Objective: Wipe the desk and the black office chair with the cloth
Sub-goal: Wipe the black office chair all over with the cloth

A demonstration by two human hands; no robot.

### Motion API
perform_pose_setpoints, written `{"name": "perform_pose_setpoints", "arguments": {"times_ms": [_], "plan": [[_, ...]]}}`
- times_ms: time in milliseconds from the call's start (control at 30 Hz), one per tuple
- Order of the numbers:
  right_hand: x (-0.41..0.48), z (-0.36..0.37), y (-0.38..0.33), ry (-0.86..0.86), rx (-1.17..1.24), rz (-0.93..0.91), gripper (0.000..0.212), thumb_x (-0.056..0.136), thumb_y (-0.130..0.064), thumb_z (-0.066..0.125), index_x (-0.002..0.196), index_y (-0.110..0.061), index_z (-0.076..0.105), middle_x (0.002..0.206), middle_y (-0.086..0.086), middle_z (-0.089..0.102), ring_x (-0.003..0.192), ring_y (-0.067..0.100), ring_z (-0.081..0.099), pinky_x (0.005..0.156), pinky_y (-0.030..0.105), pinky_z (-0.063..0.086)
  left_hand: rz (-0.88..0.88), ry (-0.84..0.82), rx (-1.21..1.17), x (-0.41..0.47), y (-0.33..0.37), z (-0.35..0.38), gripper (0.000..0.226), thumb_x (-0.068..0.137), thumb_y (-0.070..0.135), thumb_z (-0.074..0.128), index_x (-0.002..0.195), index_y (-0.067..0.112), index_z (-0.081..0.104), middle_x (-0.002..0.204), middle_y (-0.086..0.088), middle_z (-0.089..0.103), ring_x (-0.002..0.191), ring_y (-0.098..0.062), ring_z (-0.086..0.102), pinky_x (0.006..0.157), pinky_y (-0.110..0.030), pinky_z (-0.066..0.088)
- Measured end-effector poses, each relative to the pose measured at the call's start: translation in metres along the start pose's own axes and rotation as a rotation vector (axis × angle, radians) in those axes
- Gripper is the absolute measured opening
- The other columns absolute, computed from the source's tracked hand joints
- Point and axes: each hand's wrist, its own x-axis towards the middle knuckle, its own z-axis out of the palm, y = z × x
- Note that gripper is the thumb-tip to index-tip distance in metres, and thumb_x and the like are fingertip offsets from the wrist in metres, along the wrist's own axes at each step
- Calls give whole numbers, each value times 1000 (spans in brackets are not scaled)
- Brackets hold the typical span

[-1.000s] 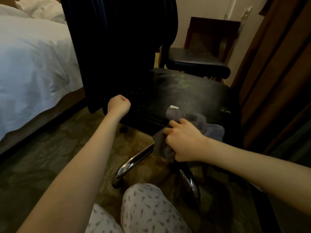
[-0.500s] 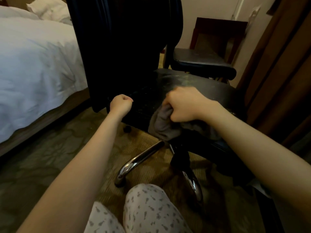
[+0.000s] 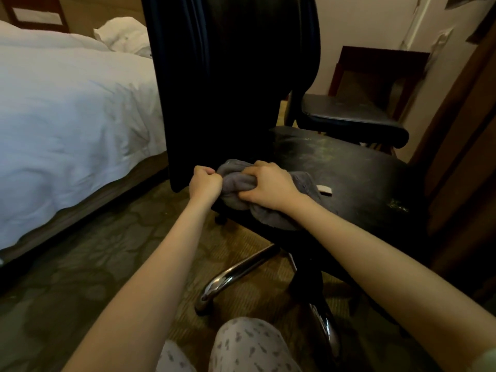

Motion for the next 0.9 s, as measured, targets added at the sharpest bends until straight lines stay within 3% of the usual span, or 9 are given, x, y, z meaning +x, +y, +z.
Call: {"name": "perform_pose_setpoints", "arguments": {"times_ms": [100,200,267,333,467,567,733,800,900], "plan": [[15,0,22,70,2,172,36,76,-40,64,108,-22,65,102,9,62,96,31,59,78,39,50,-1,-30,8,1,-2,-1,25,95,7,43,119,10,46,111,-9,48,88,-19,47,67,-25,39],[23,-5,58,68,-80,373,32,80,-36,60,106,-17,64,105,13,63,101,35,58,79,39,47,-19,-56,-3,-2,-2,-6,26,95,4,42,121,8,43,113,-14,48,75,-17,48,58,-27,40],[29,-13,73,71,-52,417,26,81,-34,59,99,-15,64,100,13,64,98,35,58,72,36,43,-54,-31,19,-2,-5,-11,29,93,2,44,121,7,41,121,-19,47,96,-31,55,76,-43,48],[35,-21,67,129,70,370,20,82,-32,61,94,-16,64,91,10,65,92,33,60,65,30,38,-94,-1,55,0,-8,-14,30,92,3,46,121,7,39,126,-21,45,112,-39,50,90,-48,45],[49,-9,5,149,74,127,21,81,-32,62,92,-14,65,88,5,64,88,27,61,68,30,43,-124,25,71,7,-8,-10,31,93,8,50,122,5,38,123,-19,47,111,-35,51,81,-40,45],[66,21,-32,72,-36,-1,24,86,-33,58,97,-13,63,100,7,62,99,26,56,79,32,41,-130,29,158,9,-8,-2,35,92,13,51,124,5,36,120,-18,49,109,-36,52,84,-44,47],[102,29,36,30,-10,243,24,86,-36,59,107,-24,62,111,5,61,105,30,54,81,36,39,-189,-77,176,28,-16,-5,67,88,23,56,143,11,19,129,-19,47,119,-42,48,96,-53,43],[111,23,78,2,-25,348,26,90,-28,55,113,-17,62,117,10,59,111,34,50,88,41,38,-181,-140,151,33,-17,-9,71,90,26,57,145,11,16,130,-20,46,121,-44,45,98,-55,40],[111,13,106,-14,8,399,24,94,-18,51,114,-8,61,116,18,57,114,38,47,89,44,38,-140,-96,161,31,-18,-9,66,90,23,59,143,9,22,132,-16,44,120,-39,45,100,-54,41]]}}
